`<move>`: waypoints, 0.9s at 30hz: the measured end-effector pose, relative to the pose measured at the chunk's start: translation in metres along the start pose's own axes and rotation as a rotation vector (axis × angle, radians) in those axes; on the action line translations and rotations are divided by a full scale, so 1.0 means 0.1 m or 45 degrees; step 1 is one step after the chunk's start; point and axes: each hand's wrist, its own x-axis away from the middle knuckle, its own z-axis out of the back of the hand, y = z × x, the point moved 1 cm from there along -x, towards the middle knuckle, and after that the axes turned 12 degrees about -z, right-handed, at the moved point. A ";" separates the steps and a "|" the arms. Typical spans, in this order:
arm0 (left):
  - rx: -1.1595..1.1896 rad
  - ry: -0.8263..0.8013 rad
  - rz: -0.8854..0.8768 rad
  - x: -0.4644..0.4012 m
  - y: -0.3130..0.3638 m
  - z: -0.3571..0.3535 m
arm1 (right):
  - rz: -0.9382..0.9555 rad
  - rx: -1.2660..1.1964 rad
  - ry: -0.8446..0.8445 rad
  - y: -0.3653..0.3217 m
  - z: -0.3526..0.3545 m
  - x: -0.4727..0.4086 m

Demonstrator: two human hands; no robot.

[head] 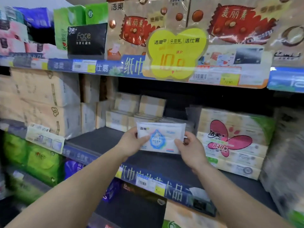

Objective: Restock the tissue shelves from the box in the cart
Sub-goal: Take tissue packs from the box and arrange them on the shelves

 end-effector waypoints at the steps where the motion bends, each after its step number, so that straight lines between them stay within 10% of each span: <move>1: 0.001 -0.027 -0.011 -0.12 -0.08 0.00 | -0.024 0.013 0.048 0.03 -0.03 -0.06; 11: -0.590 -0.758 -0.166 -0.80 -0.80 0.05 | -0.439 0.390 0.236 0.39 -0.35 -0.32; 27: -0.502 -0.649 -0.216 -1.02 -0.99 -0.42 | -0.491 0.166 0.582 0.21 -0.56 -0.33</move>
